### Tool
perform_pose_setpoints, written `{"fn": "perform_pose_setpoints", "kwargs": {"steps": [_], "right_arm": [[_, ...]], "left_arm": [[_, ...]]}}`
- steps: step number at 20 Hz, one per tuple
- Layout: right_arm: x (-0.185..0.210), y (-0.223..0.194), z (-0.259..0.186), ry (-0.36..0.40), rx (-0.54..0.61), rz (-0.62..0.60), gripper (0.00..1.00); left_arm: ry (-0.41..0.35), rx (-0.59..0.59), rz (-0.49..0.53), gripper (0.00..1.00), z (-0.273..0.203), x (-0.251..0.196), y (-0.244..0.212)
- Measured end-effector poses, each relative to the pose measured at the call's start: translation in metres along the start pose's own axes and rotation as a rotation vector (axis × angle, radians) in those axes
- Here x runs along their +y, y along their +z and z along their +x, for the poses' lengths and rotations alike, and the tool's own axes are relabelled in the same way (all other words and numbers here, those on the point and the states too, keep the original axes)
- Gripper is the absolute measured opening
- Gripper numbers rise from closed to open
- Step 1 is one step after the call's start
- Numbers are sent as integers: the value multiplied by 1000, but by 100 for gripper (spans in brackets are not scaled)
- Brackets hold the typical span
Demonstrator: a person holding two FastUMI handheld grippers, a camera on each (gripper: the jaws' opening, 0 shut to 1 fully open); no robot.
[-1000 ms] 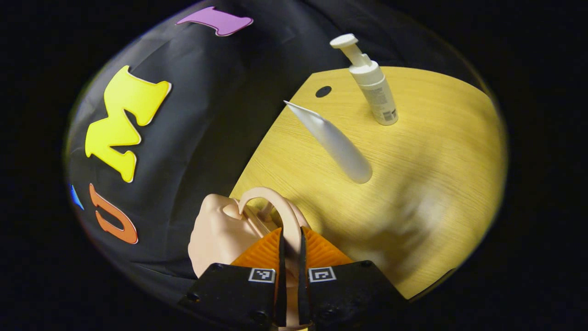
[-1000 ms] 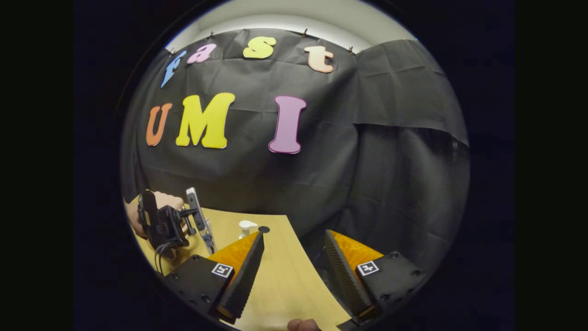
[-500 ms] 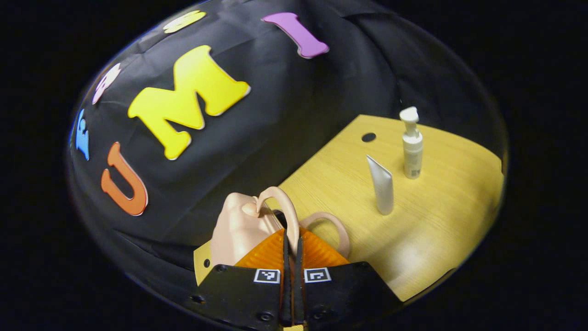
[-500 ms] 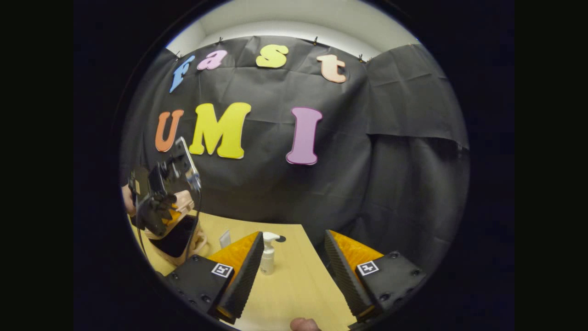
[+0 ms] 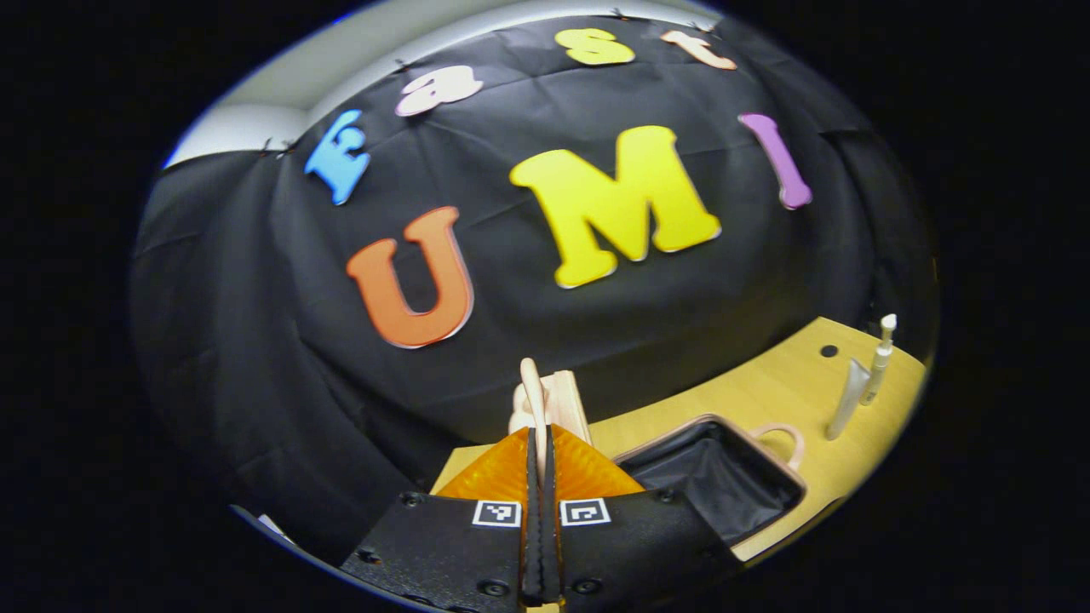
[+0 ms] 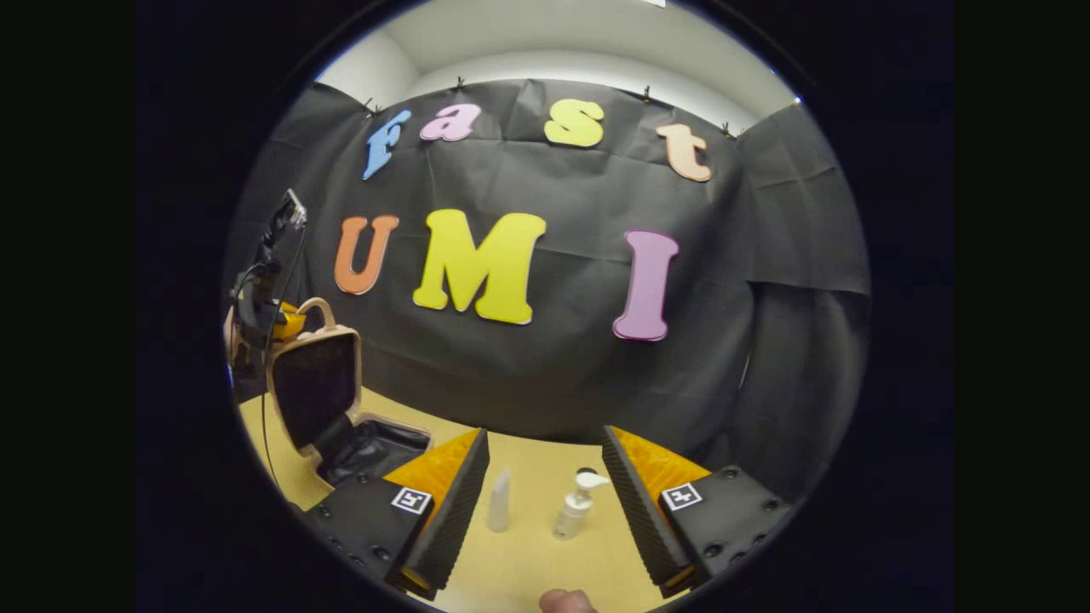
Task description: First open the suitcase, pack the skin care products into it, and then close the suitcase.
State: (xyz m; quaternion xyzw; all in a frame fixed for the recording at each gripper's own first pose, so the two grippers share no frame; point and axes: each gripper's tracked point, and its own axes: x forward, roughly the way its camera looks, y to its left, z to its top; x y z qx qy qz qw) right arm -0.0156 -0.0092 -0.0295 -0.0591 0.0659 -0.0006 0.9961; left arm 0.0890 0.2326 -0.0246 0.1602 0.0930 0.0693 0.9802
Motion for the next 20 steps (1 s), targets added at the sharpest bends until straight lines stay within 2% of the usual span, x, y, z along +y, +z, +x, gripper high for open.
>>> {"fn": "perform_pose_setpoints", "kwargs": {"steps": [2,4,7,12,15,17,18,19,20], "right_arm": [[14,9,4,4,-7,-37,79],[35,15,6,27,-12,-79,79],[65,18,5,74,-1,-94,79],[83,11,0,77,33,-124,80],[77,8,2,54,48,-136,79],[74,5,3,44,63,-124,79],[74,4,2,43,68,-121,79],[74,3,3,45,69,-118,79],[74,2,3,48,74,-117,79]], "left_arm": [[58,16,-119,3,6,50,-41],[105,62,-192,3,24,87,-84],[112,136,-282,3,66,114,-148],[107,311,-419,3,112,111,-234],[106,390,-512,3,126,101,-273],[112,441,-523,3,123,94,-289],[126,427,-521,4,120,95,-287],[153,450,-496,11,117,99,-291],[169,464,-460,2,117,101,-292]]}}
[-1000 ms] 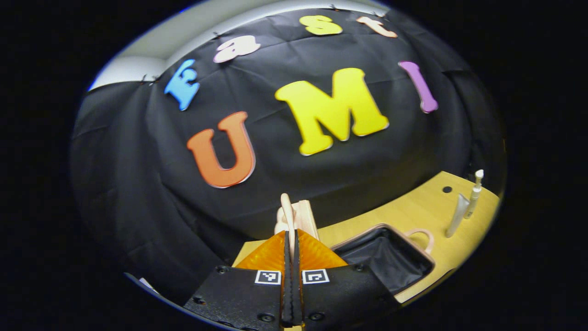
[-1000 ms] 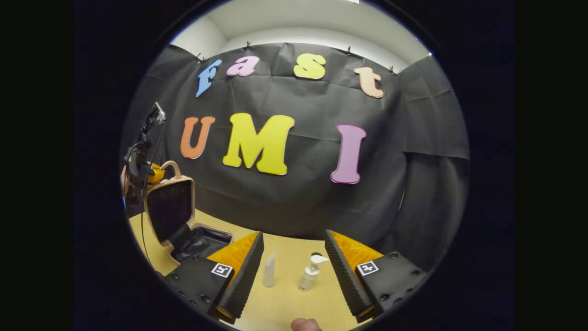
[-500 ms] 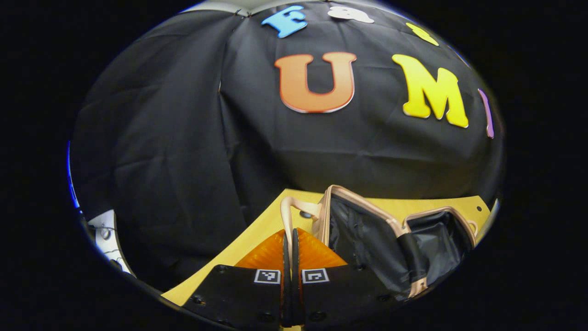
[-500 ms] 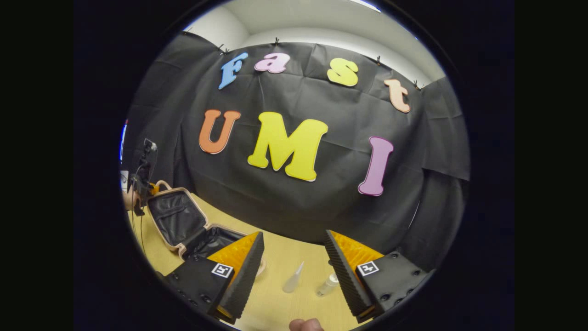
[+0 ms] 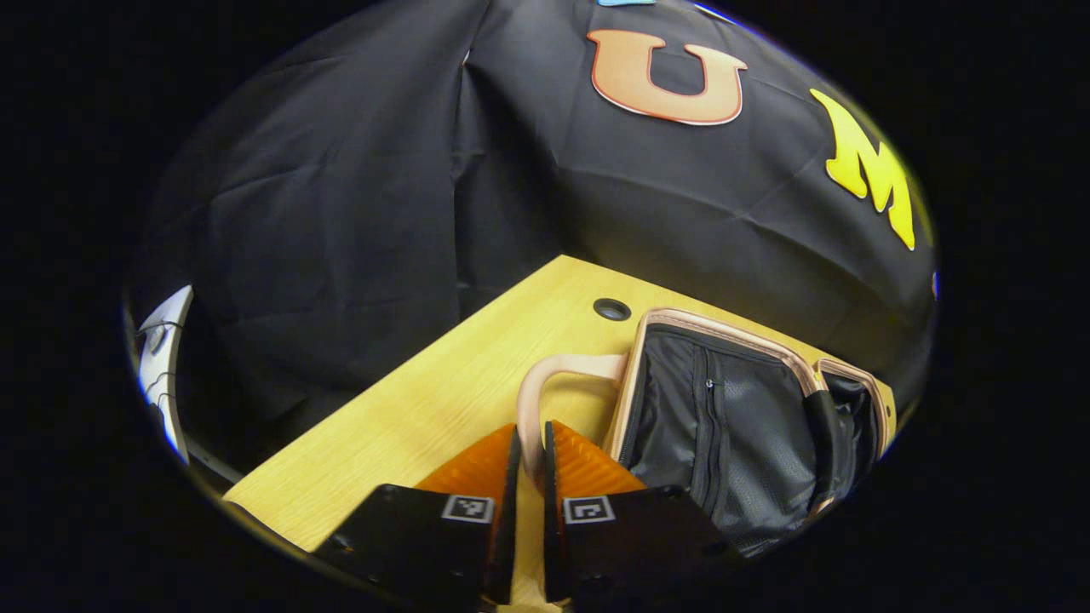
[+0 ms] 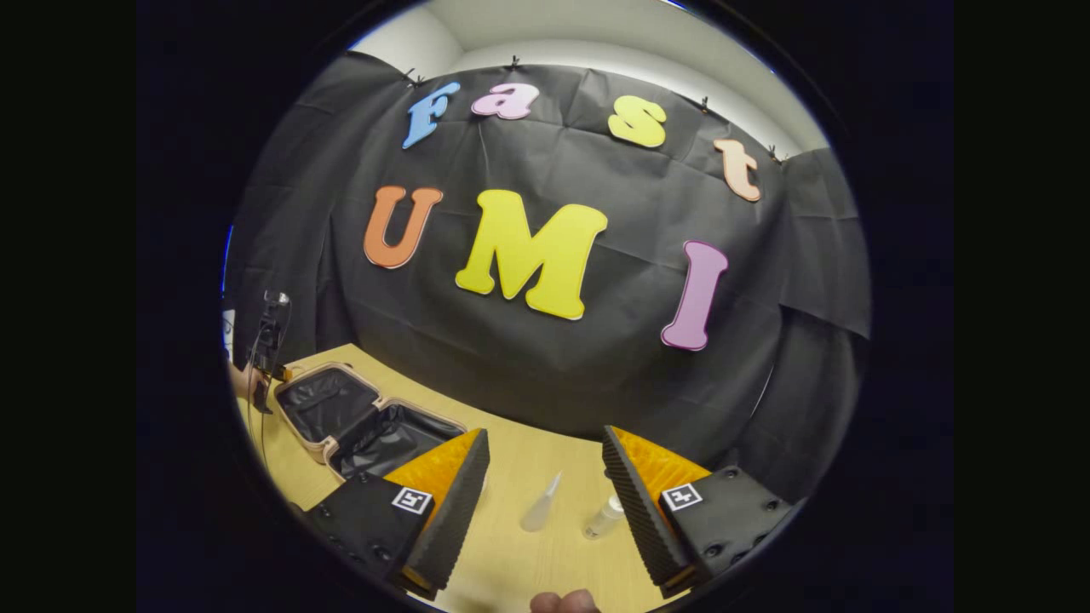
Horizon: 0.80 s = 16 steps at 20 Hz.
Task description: First open the suitcase, pack the skin care products into it, and then close the suitcase.
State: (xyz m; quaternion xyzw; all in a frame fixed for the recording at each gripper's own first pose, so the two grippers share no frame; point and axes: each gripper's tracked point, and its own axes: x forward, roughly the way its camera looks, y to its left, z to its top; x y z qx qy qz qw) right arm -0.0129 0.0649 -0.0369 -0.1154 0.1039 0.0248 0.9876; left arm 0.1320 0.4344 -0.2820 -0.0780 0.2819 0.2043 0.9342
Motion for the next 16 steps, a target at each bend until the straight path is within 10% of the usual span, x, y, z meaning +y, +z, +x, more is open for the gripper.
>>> {"fn": "perform_pose_setpoints", "kwargs": {"steps": [6,16], "right_arm": [[3,-5,3,54,2,41,79],[-92,-44,10,15,3,180,79]], "left_arm": [[1,-189,60,92,-64,-38,62],[-338,-434,177,97,-257,-334,79]]}}
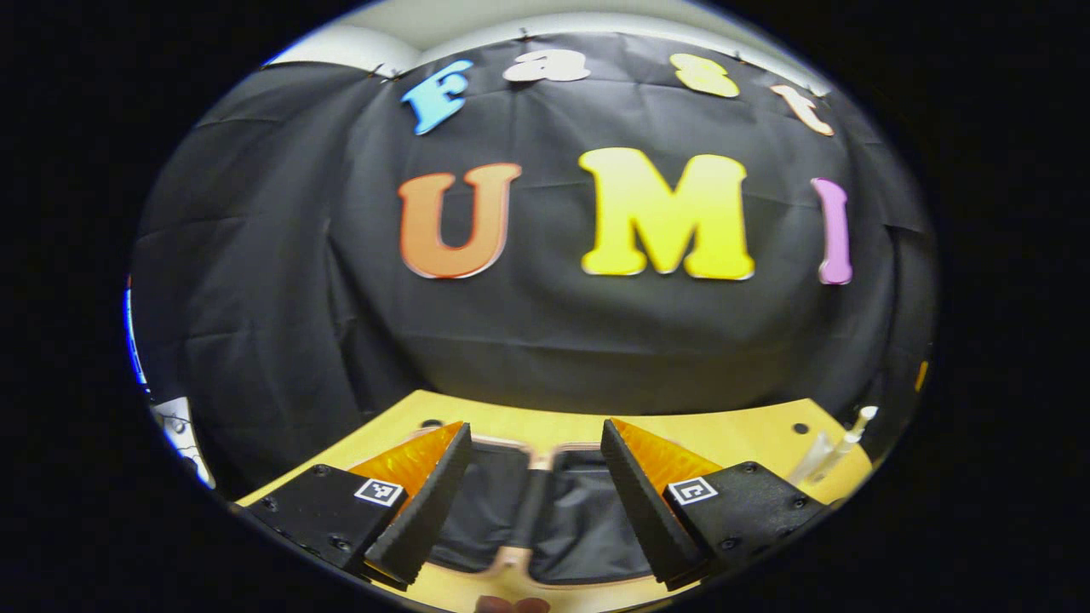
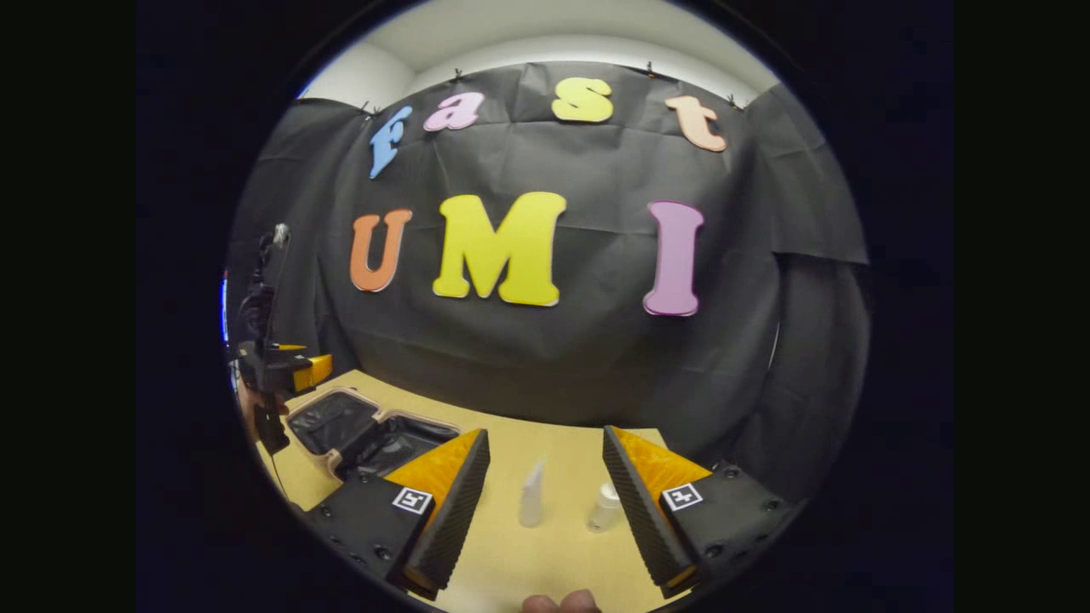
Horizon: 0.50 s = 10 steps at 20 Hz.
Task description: First open the suitcase, pack the skin care products into it, and then close the suitcase.
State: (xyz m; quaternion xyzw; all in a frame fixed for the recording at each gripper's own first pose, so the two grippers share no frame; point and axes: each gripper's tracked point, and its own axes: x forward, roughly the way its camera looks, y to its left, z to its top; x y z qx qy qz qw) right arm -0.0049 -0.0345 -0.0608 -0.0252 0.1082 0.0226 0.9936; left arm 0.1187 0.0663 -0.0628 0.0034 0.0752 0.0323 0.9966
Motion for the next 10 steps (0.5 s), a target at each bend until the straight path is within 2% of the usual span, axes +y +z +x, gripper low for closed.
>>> {"fn": "perform_pose_setpoints", "kwargs": {"steps": [2,3,5,8,10], "right_arm": [[-35,-14,0,-35,15,-11,77],[-52,-20,0,-53,25,-6,79],[-81,-31,-4,-75,47,4,79],[-107,-46,-12,-89,71,-16,79],[-123,-52,-19,-104,86,-22,79]], "left_arm": [[-84,-16,5,96,-9,-75,-5],[-121,-14,9,100,-12,-105,-12],[-199,-8,31,96,-18,-163,-31],[-283,49,77,96,-19,-220,-74],[-307,88,90,97,-19,-241,-100]]}}
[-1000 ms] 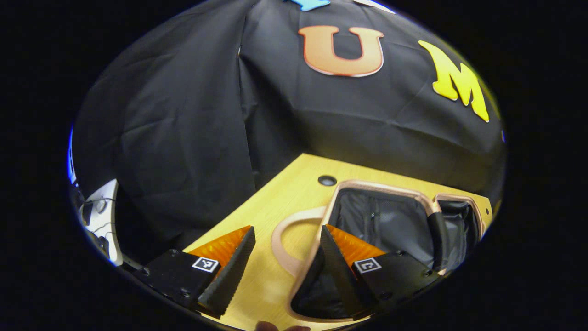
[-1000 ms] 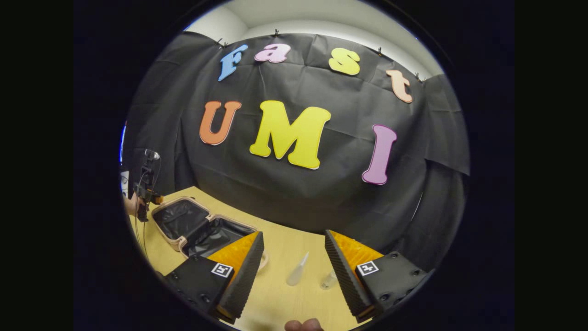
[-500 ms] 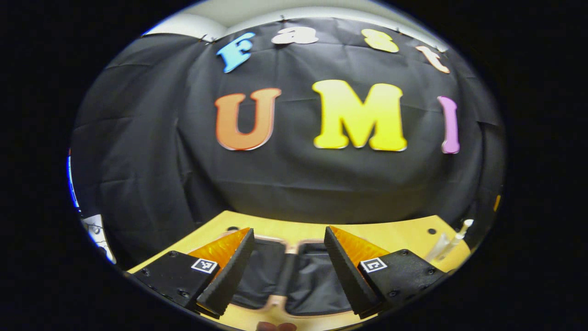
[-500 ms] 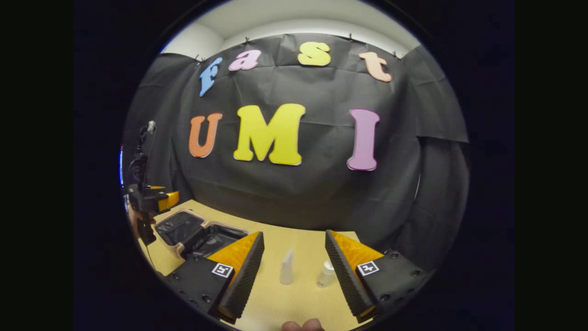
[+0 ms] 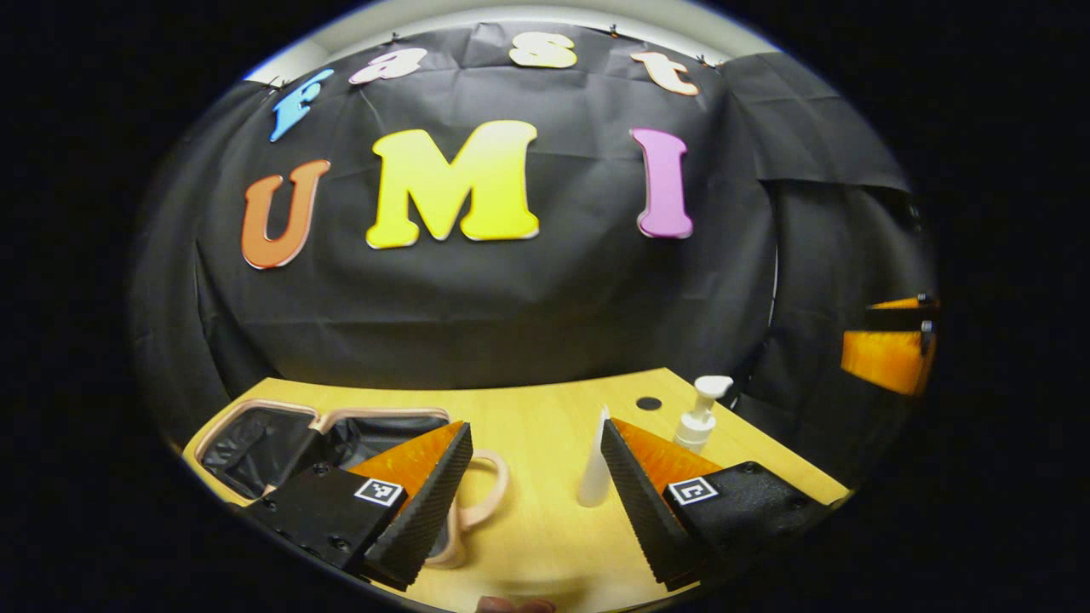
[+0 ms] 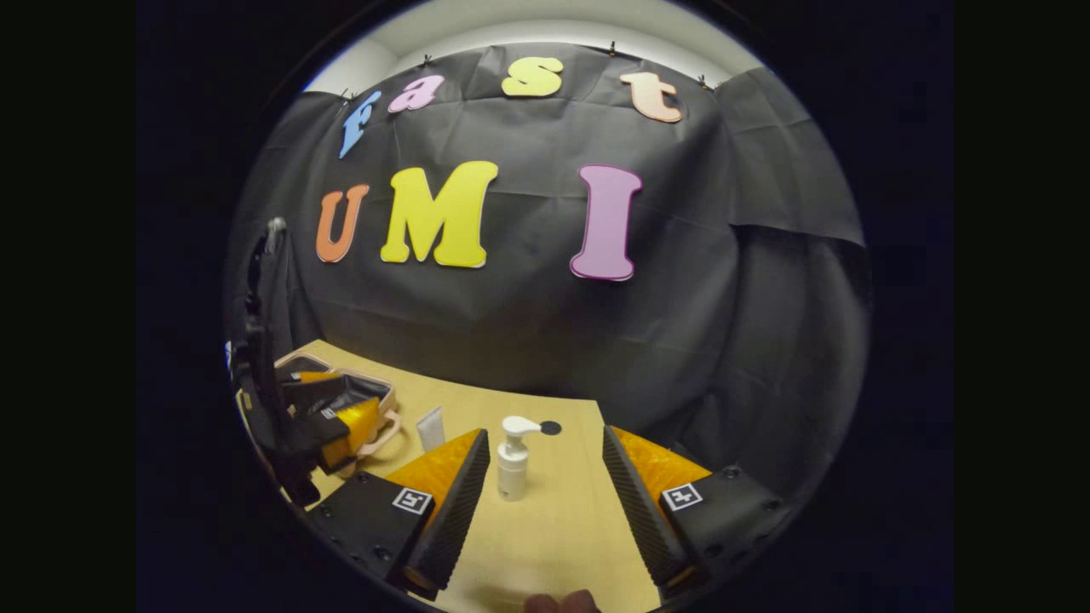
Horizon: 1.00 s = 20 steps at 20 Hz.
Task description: First open the suitcase, pack the skin care products into it, and then close the suitcase.
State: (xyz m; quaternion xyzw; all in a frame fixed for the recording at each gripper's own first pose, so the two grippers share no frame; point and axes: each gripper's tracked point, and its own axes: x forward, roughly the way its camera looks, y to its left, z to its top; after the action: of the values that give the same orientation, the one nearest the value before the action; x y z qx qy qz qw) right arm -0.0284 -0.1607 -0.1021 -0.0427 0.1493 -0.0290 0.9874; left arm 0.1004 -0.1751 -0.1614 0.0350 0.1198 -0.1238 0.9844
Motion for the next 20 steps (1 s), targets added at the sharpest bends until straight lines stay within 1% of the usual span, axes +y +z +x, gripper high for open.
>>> {"fn": "perform_pose_setpoints", "kwargs": {"steps": [3,5,8,11,12,14,17,20], "right_arm": [[-20,-12,-4,-22,25,-5,79],[-25,-16,-7,-24,36,-4,80],[-26,-22,-4,-17,45,4,79],[-23,-25,0,-10,52,-4,79],[-23,-26,1,-9,52,-7,78],[-27,-28,1,-12,61,-7,79],[-39,-35,1,-28,80,-13,79],[-50,-41,3,-42,100,-14,80]], "left_arm": [[-8,49,-7,97,19,-17,-25],[-7,69,-9,97,28,-23,-35],[-21,96,0,97,41,-30,-51],[-31,149,-2,97,63,-34,-76],[-32,165,-4,97,71,-35,-83],[-46,195,-5,96,86,-39,-100],[-56,224,15,85,105,-43,-117],[-53,257,36,80,119,-46,-131]]}}
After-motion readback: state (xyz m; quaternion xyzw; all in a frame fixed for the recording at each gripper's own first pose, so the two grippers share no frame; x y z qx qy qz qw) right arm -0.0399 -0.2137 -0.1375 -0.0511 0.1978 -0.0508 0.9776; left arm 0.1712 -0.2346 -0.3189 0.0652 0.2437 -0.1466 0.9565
